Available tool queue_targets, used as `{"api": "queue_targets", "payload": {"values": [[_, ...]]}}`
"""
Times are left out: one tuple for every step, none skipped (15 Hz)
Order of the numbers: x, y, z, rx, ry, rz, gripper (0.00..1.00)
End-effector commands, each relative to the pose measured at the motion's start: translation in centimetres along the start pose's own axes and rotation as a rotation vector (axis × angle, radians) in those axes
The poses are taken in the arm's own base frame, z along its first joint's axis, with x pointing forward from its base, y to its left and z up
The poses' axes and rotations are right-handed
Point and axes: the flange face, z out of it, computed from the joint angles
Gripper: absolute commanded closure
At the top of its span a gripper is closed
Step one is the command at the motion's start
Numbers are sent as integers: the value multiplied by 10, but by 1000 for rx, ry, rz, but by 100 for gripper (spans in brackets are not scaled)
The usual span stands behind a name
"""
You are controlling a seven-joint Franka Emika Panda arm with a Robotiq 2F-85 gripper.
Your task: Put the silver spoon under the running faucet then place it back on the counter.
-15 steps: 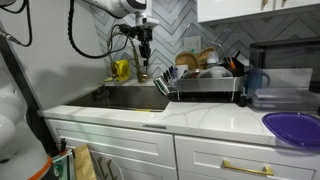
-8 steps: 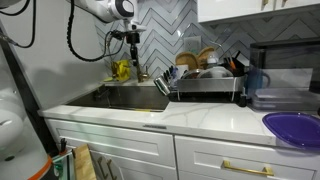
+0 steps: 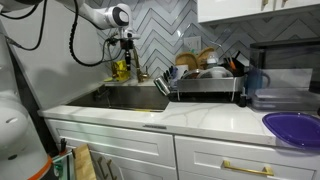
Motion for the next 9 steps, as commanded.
{"api": "queue_targets", "payload": {"values": [[2, -5, 6, -7, -5, -11, 98], [1, -18, 15, -1, -25, -26, 98], [-2, -31, 23, -2, -43, -30, 98], [-4, -40, 28, 5, -49, -38, 98], [-6, -51, 37, 14, -55, -36, 98], [-7, -61, 42, 32, -56, -37, 98], [-7, -69, 49, 49, -54, -33, 98], [-7, -77, 55, 59, -43, -37, 98], [-6, -82, 60, 75, -25, -45, 98]]}}
